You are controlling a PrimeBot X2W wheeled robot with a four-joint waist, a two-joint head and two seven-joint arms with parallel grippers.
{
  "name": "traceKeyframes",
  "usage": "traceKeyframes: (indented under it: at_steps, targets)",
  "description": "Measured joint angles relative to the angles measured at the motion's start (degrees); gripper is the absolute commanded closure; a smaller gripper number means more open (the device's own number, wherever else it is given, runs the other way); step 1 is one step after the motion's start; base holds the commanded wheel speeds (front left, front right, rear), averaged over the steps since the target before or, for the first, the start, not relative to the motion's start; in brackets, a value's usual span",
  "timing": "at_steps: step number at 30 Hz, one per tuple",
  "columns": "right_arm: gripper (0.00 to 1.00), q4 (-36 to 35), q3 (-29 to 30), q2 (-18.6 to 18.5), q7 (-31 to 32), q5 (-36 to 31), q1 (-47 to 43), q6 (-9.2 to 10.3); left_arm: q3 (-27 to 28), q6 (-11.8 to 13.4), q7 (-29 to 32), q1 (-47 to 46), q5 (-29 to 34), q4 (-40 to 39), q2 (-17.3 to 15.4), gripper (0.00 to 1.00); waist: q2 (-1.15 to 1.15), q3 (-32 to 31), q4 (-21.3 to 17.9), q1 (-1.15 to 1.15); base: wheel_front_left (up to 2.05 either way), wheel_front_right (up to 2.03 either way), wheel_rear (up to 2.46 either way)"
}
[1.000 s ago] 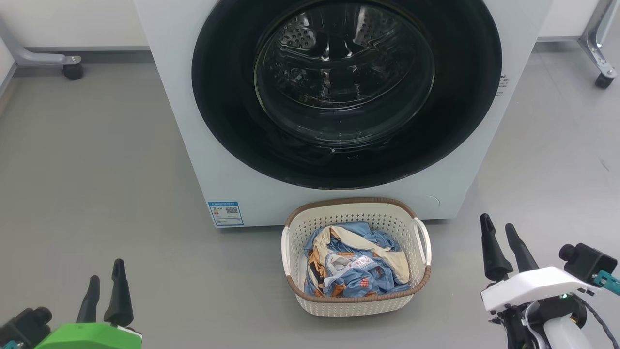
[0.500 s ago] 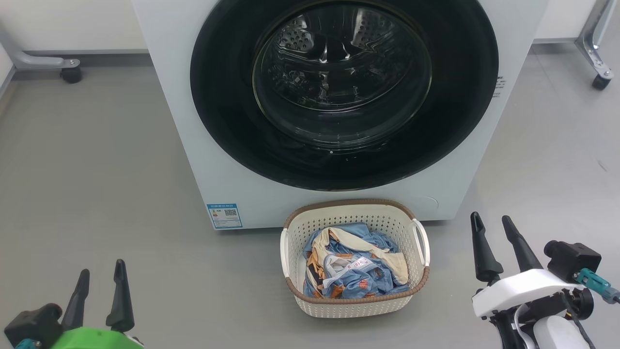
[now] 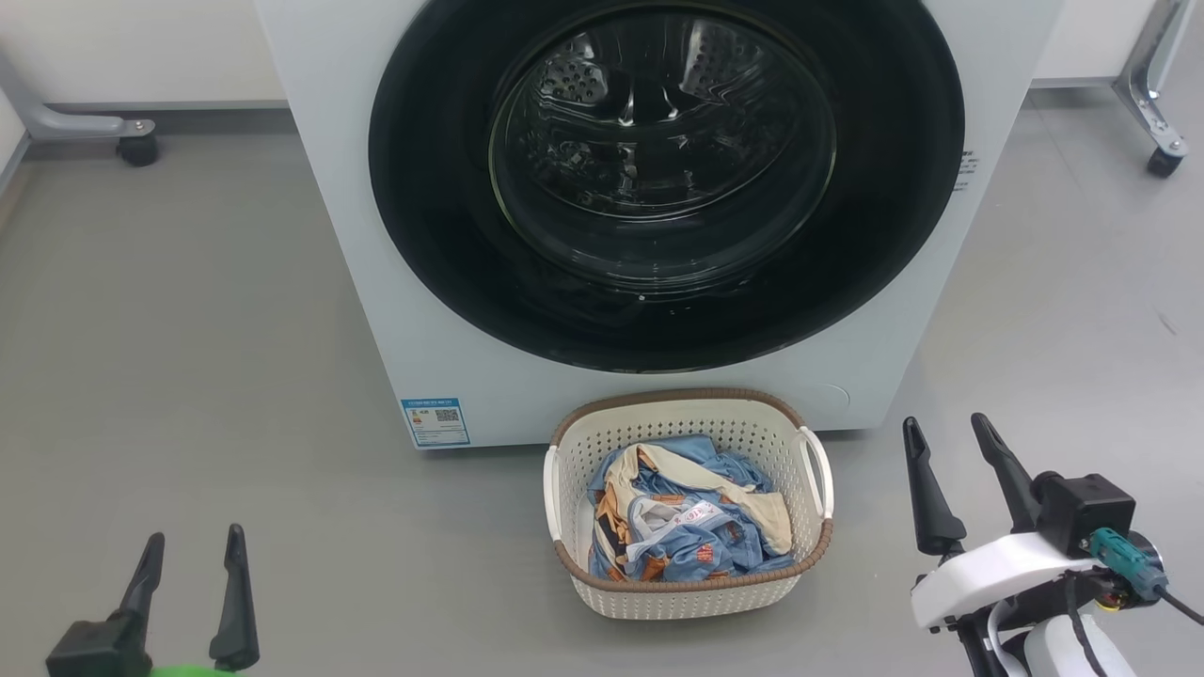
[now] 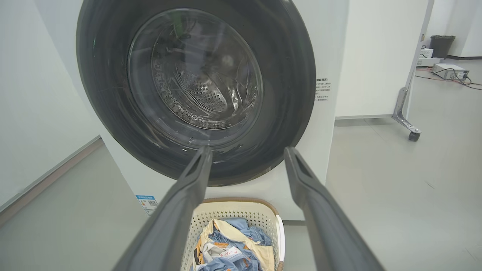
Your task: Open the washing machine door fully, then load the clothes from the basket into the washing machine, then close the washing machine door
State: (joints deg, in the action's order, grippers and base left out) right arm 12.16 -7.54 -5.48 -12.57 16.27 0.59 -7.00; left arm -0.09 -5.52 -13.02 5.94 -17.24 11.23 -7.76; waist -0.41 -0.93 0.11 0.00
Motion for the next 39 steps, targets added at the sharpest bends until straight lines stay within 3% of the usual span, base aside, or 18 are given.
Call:
traceKeyframes:
  at_steps: [9, 39]
  targets:
    - [0.00, 0.1, -0.2, 0.0, -1.7, -7.4, 0.0, 0.00, 2.1, 0.0, -1.2, 1.3, 8.5, -0.4, 0.9, 0.00, 0.00, -0.4, -0.5, 0.00, 0.00, 0.00, 0.00]
    - [0.00, 0.3, 1.0, 0.5, -1.7, -7.8, -0.2, -0.01, 5.2, 0.0, -1.3, 1.4, 9.6, -0.6, 2.7, 0.00, 0.00, 0.3, -0.9, 0.00, 0.01, 0.02, -0.02]
